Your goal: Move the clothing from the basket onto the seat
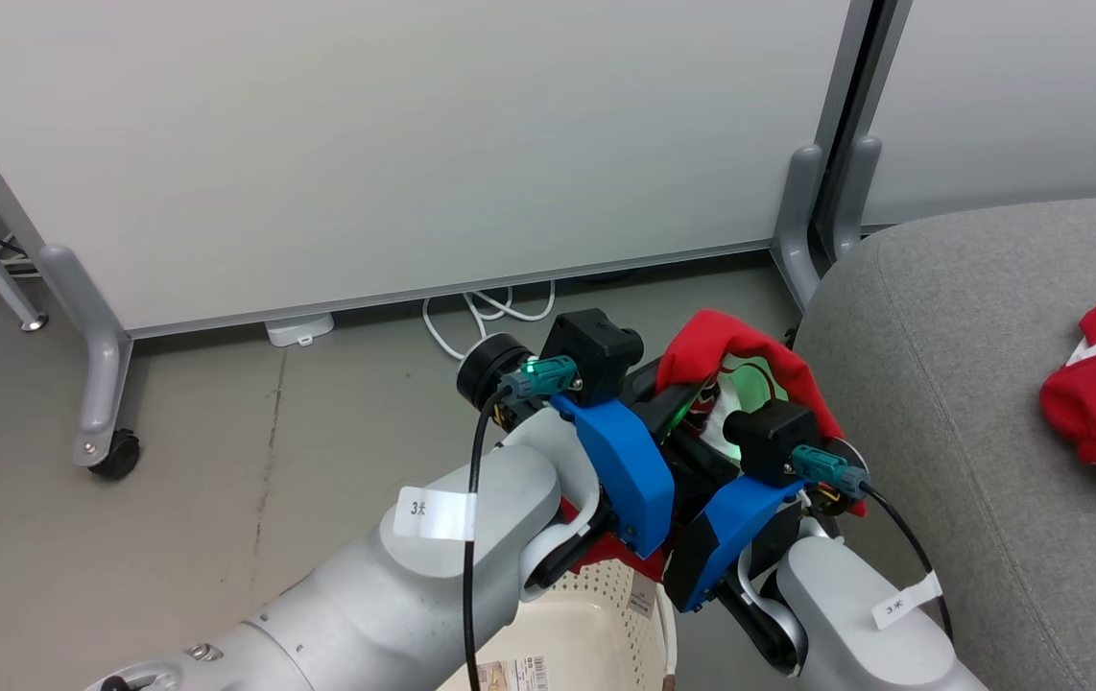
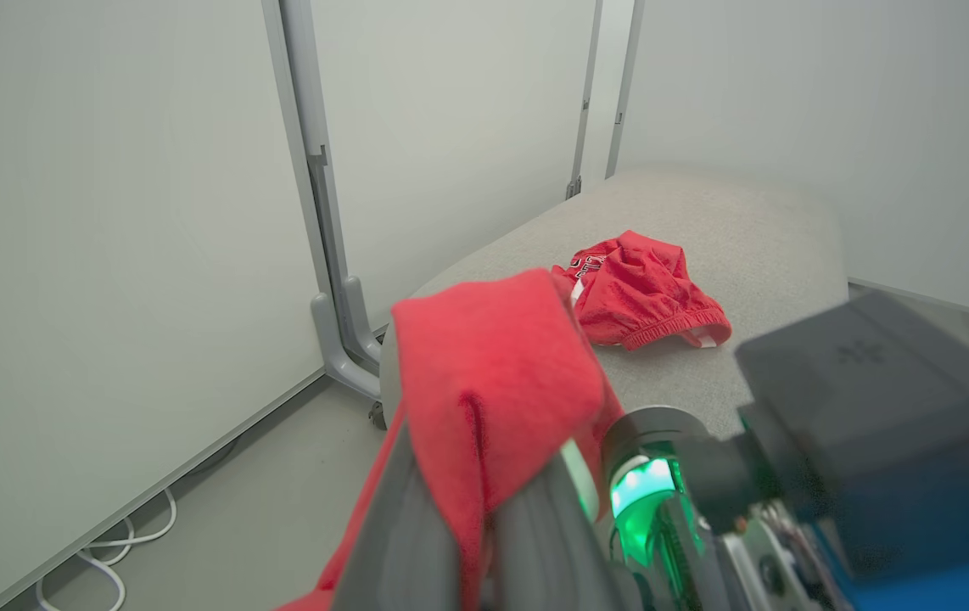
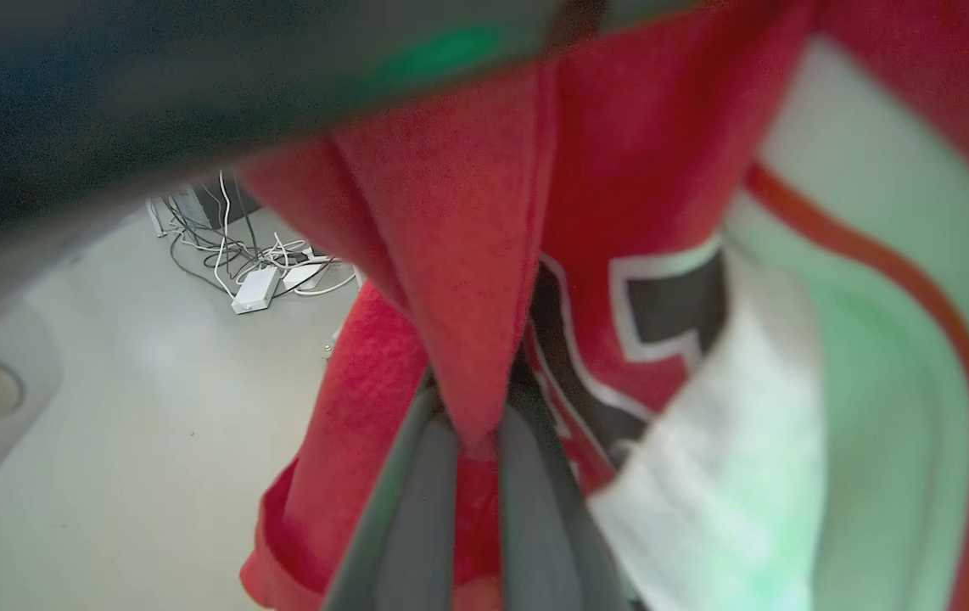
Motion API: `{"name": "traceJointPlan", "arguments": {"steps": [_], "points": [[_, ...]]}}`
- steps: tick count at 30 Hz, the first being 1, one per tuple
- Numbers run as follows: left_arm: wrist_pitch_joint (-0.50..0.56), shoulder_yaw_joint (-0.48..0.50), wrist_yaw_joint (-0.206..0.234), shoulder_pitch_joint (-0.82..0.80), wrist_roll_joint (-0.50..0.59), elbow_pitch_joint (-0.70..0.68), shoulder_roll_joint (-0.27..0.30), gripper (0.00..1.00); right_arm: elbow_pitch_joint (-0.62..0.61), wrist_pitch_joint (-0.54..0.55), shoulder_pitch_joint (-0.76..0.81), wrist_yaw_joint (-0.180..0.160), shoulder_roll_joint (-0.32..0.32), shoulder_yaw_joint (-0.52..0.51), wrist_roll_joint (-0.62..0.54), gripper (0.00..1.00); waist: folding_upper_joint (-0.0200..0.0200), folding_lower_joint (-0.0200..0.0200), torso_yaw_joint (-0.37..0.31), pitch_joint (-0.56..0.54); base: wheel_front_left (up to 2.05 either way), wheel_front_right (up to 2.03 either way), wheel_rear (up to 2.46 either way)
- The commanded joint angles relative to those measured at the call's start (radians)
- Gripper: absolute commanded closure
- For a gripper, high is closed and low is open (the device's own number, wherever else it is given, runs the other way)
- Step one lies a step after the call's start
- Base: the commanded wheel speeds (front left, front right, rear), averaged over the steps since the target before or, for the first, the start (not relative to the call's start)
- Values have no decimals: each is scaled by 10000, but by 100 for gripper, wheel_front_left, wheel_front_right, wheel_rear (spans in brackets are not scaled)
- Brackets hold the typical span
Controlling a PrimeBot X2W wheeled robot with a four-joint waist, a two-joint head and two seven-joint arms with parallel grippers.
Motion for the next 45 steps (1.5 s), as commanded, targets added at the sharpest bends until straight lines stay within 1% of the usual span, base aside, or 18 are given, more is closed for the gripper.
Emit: {"name": "traceJointPlan", "arguments": {"steps": [1,21,23,24,25,31,34,40,45], "points": [[-50,-27,-13,68,24,21,-9,100,67,-52,-182,3,-13,-16,-88,100,0,0,-6,-9,0,0,0],[-50,-26,-13,147,140,191,-8,100,324,-146,-75,3,-13,31,-14,100,0,0,-47,-186,0,0,0],[-50,-26,-13,137,145,217,-8,52,351,-161,-60,1,-13,22,-40,100,0,0,-34,-203,0,0,0],[-50,-26,-13,118,162,236,-8,7,359,-168,-49,1,-13,21,-51,100,0,0,-27,-209,0,0,0],[-50,-25,-13,113,175,252,-8,0,363,-176,-36,1,-13,23,-51,100,0,0,-22,-216,0,0,0],[-49,258,-13,387,418,478,-3,0,357,-192,58,3,-13,62,-44,100,0,0,10,-259,0,0,0],[-49,696,-13,596,553,446,4,0,294,-212,64,3,-12,1,-77,100,0,0,8,-276,0,0,0],[-41,1996,-13,1381,1343,20,491,0,190,-269,136,3,-13,-275,-208,100,0,0,-18,-281,0,0,0],[-39,3214,-13,2251,2310,-601,881,0,48,-262,267,3,-13,-586,-391,100,0,0,-1,-241,0,0,0]]}}
